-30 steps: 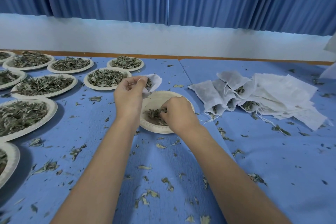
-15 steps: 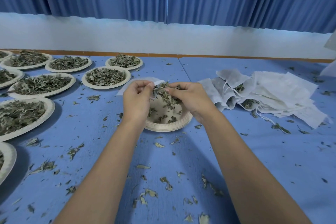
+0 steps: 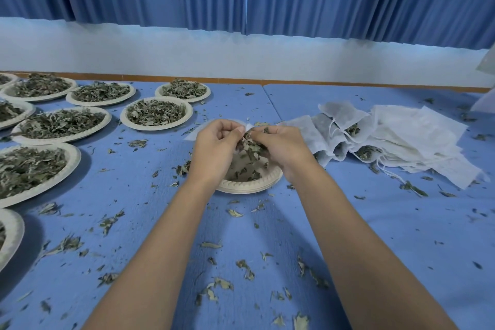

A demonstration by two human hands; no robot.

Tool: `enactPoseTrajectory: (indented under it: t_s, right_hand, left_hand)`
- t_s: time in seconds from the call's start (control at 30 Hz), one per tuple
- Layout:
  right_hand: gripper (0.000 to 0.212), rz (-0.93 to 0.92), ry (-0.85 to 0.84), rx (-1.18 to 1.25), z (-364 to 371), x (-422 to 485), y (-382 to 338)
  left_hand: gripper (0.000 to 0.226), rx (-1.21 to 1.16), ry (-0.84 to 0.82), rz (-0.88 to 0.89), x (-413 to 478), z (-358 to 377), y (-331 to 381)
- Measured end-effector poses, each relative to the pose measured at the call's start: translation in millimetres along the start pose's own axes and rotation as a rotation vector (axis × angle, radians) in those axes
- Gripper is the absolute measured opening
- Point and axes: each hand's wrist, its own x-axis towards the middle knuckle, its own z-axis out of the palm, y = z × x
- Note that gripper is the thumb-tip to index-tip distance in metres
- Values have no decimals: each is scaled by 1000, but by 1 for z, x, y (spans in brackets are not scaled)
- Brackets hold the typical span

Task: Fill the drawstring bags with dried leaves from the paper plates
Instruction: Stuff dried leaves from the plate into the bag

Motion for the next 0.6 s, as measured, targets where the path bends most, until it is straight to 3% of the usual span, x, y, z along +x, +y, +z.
enactPoseTrajectory:
  t_s: [0.17,0.23,0.4,0.6]
  right_hand:
    - [13,68,83,-44,-1,3,5]
    - [26,74,117,-58,-2,5,5]
    - [34,29,105,-100,4,2,3]
    - [13,67,7,-10,4,-1,-8]
  left_hand:
    - [15,142,-195,-5,0,-1,-3]
    - [26,228,-253,16,0,-1,-4]
    - [33,264,-156,62,1,-3,-6]
    - [32,299,-69,72,3,-4,-7]
